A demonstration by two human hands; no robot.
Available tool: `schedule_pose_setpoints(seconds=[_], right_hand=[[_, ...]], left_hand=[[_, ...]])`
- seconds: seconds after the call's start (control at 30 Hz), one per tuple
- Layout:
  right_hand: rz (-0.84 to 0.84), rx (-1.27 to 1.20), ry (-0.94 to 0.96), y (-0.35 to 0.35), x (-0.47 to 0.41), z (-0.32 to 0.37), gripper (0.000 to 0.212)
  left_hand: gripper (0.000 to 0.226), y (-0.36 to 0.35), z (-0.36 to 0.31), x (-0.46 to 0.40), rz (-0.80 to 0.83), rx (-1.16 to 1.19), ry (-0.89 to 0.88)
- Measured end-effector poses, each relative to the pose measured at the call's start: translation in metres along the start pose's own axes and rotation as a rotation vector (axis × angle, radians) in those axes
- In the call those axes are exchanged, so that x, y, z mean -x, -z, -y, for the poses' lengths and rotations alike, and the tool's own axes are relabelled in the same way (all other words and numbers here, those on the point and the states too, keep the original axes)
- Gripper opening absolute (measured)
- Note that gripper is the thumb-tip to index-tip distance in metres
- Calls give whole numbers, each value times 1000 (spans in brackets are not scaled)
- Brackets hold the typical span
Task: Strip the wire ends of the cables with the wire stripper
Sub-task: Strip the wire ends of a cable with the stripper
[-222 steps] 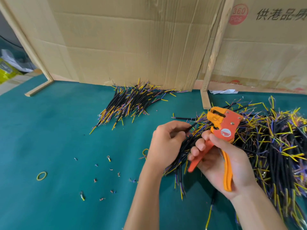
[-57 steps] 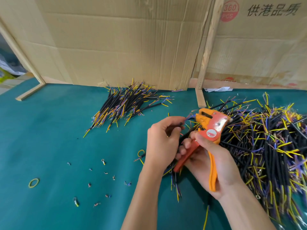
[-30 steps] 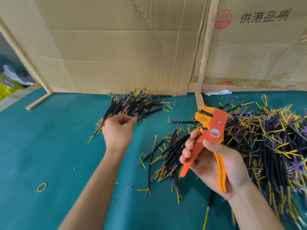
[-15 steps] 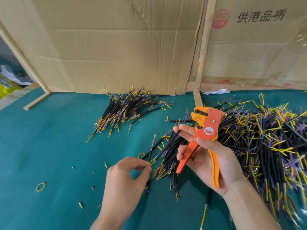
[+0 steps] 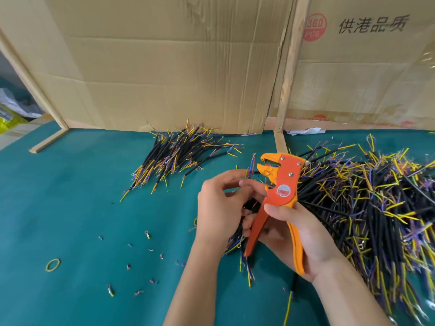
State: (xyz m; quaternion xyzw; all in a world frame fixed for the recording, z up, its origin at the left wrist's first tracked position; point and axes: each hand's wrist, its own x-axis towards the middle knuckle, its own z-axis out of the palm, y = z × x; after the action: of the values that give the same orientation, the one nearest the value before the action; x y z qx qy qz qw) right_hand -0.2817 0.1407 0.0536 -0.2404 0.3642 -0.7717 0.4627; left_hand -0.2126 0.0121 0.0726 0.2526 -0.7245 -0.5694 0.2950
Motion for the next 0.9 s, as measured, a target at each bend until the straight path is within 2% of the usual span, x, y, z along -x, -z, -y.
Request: schedule_pose_setpoints(seconds=[0.13, 0.23, 0.33, 0.57, 0.73, 0.9], right_hand=[[-30, -13, -12, 0, 1, -2, 72], [-106, -56, 10, 3, 1, -2, 63], [-106, -56, -3, 4, 2, 1, 60], [-83, 5, -143, -2, 3, 1, 57], [-81, 25, -207, -3, 4, 0, 50], [-51, 59, -210, -4, 4, -1, 56]], left_hand=[[32, -3, 11, 2, -88, 11, -35], [30, -1, 19, -1, -228, -11, -15], [28, 4, 21, -4, -311, -87, -73], [20, 9, 24, -6, -359, -128, -178], [16, 12, 25, -10, -384, -69, -179], [17, 10, 25, -10, -344, -64, -174]])
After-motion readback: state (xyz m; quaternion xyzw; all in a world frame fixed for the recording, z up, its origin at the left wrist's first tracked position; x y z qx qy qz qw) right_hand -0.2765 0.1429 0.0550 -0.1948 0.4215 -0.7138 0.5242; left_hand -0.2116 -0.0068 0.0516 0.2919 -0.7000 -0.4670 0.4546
